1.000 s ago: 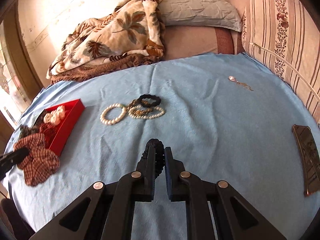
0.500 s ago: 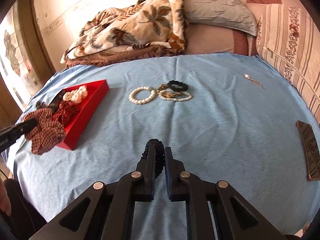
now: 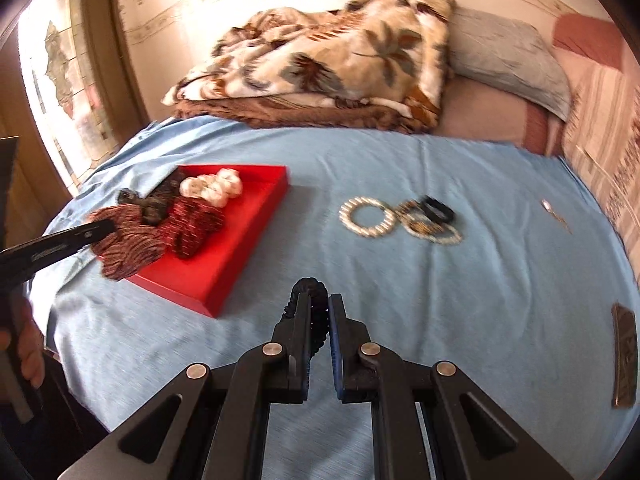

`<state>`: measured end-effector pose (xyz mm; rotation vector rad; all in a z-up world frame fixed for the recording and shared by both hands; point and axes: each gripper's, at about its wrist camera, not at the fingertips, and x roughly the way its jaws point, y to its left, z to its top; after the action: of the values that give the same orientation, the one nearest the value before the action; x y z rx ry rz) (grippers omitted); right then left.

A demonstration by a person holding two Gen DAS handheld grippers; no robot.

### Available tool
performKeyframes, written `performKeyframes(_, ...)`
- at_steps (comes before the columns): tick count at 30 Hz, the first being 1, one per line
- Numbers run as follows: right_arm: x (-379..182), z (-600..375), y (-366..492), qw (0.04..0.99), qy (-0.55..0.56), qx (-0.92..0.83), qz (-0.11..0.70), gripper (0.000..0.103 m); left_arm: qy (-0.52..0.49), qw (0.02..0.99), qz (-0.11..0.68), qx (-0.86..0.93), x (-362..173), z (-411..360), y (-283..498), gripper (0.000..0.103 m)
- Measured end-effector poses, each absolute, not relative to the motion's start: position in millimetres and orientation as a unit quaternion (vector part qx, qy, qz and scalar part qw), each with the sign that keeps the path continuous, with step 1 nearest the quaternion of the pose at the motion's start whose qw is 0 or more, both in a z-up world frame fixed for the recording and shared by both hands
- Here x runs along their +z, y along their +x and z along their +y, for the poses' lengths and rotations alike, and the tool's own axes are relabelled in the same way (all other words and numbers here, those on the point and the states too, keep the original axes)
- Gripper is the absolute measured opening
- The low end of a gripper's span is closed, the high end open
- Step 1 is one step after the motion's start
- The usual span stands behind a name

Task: Organize jewelry
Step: 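Carry the plaid scrunchie and black hair tie over the red tray, then lower both items into the tray and open both tools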

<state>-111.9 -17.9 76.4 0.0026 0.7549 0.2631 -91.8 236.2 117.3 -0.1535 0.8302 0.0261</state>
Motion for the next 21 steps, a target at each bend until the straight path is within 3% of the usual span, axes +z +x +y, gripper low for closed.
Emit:
performKeyframes(12,95.7,88.2,-65.3,0.895,0.011,0.225,0.384,0.010,-0.136,0.879,0.455,0.039,74.7,315.2,-54.4,0.010)
performKeyframes(21,52.1,155.8,-19.7,0.863,0.007,0.250,0.440,0.010,-0.095,0.875,0.468,0.077,62.0,321.4,-46.3,0.010)
